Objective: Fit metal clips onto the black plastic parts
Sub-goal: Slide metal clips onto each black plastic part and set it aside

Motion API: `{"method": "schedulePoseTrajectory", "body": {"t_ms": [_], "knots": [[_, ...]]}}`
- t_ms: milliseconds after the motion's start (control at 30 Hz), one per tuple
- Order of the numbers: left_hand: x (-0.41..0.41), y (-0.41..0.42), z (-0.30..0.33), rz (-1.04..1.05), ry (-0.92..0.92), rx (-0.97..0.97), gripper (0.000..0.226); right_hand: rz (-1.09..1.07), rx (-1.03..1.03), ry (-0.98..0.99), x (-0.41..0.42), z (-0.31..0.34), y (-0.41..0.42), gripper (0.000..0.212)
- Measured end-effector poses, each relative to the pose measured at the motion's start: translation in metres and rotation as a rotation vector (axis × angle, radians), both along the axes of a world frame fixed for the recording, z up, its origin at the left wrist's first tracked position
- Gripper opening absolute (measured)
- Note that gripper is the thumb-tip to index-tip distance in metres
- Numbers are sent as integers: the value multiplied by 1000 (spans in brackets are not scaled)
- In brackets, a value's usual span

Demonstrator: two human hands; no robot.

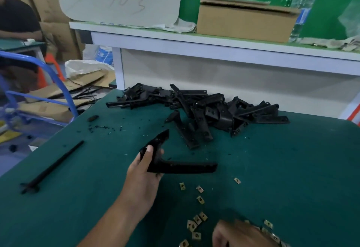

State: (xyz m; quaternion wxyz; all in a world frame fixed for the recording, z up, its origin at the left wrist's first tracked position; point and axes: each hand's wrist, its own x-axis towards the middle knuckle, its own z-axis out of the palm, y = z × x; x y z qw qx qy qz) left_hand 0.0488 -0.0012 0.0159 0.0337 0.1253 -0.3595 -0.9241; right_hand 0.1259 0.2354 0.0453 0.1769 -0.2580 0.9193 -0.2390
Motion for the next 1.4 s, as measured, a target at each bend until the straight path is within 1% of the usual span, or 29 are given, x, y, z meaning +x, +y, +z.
{"method": "schedulePoseTrajectory", "body": {"t_ms": [67, 100, 133, 200, 233, 267, 300, 367, 400, 433, 533, 600, 667, 700, 733, 800, 867, 900, 967, 1033, 1067, 1133, 1167, 1233, 1300, 1400], "knots": [[-2, -2, -1, -29, 13, 30, 39, -71, -7, -35, -5, 9, 0, 11], [-2, -2, -2, -53, 21, 47, 40, -83, -53, -36, -10, 13, 1, 8], [-1, -2, -3, -75, 21, 72, 39, -97, -126, -48, -14, 17, 3, 6], [0, -2, -7, -124, 18, 150, 35, -177, -373, -82, -23, 18, 8, 14], [1, -1, -8, -152, 19, 187, 31, -216, -456, -98, -26, 17, 11, 17], [1, 0, -6, -180, 19, 215, 27, -226, -493, -100, -26, 16, 14, 17], [1, 1, -5, -204, 14, 236, 25, -213, -498, -79, -28, 12, 15, 15], [0, 2, 0, -235, -4, 286, 27, -192, -425, -22, -29, 3, 17, 6], [-1, 1, 1, -238, -11, 319, 29, -172, -345, 30, -30, 0, 17, 5], [-2, 0, 2, -237, -12, 349, 32, -160, -269, 75, -31, -3, 18, 9], [-2, -2, 2, -266, 0, 372, 40, -157, -156, 85, -29, -8, 17, 11], [-1, -3, 0, -319, 8, 370, 50, -192, -148, 90, -29, -12, 18, 21], [0, -2, 1, -390, 25, 347, 74, -234, -163, 125, -28, -14, 21, 38], [1, -2, 1, -421, 26, 325, 81, -257, -183, 143, -27, -15, 23, 43], [2, -1, 2, -442, 32, 300, 80, -275, -203, 158, -27, -16, 25, 42], [4, 0, 3, -479, 54, 256, 72, -289, -232, 190, -26, -18, 28, 27], [4, 0, 3, -503, 65, 245, 75, -277, -222, 228, -26, -21, 28, 9], [5, -1, 3, -515, 68, 250, 79, -273, -219, 231, -25, -22, 29, 5], [6, -1, 4, -534, 85, 256, 76, -293, -238, 228, -24, -22, 28, 6], [8, 0, 5, -532, 94, 259, 72, -375, -346, 196, -24, -18, 24, 9], [9, 1, 6, -543, 102, 251, 66, -431, -461, 145, -24, -14, 22, 10], [13, 3, 6, -612, 143, 218, 39, -488, -737, -11, -24, -7, 18, 13], [15, 5, 7, -658, 168, 203, 31, -484, -834, -71, -23, -6, 18, 13], [19, 7, 8, -706, 190, 134, 35, -460, -934, -136, -22, -1, 16, 13], [21, 9, 8, -705, 200, 58, 40, -455, -1001, -164, -21, 0, 14, 14], [23, 12, 6, -755, 196, 80, 38, -474, -1064, -169, -22, -1, 12, 20]]}}
